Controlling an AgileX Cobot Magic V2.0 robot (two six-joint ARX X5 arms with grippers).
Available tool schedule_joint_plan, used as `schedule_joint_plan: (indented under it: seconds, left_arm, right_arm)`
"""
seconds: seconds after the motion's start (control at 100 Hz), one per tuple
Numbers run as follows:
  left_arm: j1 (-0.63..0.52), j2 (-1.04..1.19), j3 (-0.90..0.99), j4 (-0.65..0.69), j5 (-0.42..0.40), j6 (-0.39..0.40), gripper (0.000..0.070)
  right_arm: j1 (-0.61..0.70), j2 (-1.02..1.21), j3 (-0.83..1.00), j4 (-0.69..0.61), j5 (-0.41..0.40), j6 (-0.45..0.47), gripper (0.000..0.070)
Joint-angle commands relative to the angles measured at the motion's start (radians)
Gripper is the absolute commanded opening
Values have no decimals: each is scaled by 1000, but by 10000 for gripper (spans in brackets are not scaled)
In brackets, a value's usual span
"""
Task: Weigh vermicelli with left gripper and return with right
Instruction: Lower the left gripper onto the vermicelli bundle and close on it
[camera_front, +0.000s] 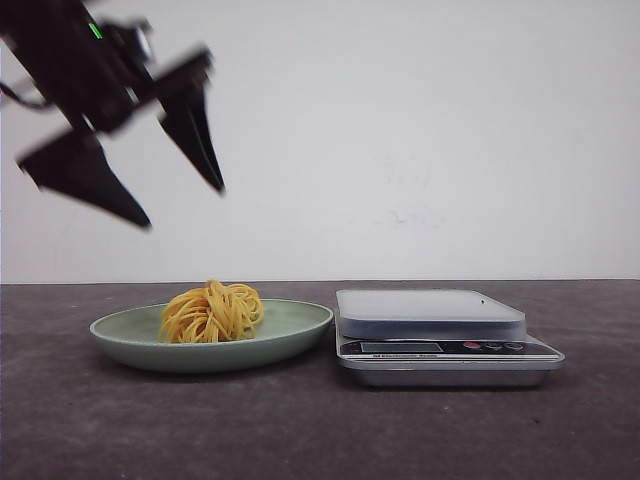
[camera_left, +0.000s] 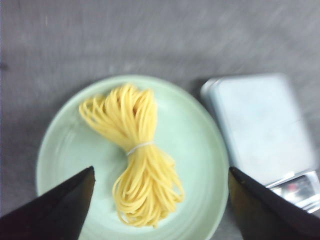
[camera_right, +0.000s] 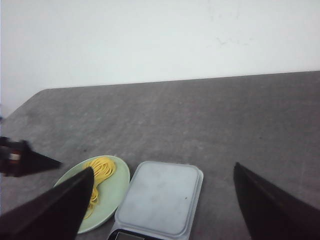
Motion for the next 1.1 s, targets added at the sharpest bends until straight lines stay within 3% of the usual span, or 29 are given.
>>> schedule_joint_plan:
  seconds: [0.0,0.53,0.6,0.71,1.09]
  left_arm:
    - [-13,64,41,5,-11,13,503]
    - [-58,357,162,0,-56,17,493]
    - [-58,366,162,-1,-56,20,376]
    - [-58,368,162,-1,-53,49,4]
    - [-64,327,239,-44,-15,50,11]
  right_arm:
    - [8,13,16,-1,-3,-26,566]
    - [32,46,16,-13,5,-48,564]
    - [32,46,16,-13,5,-48,564]
    - [32,46,16,-13,8,-48,563]
    - [32,46,16,-13,9,-48,563]
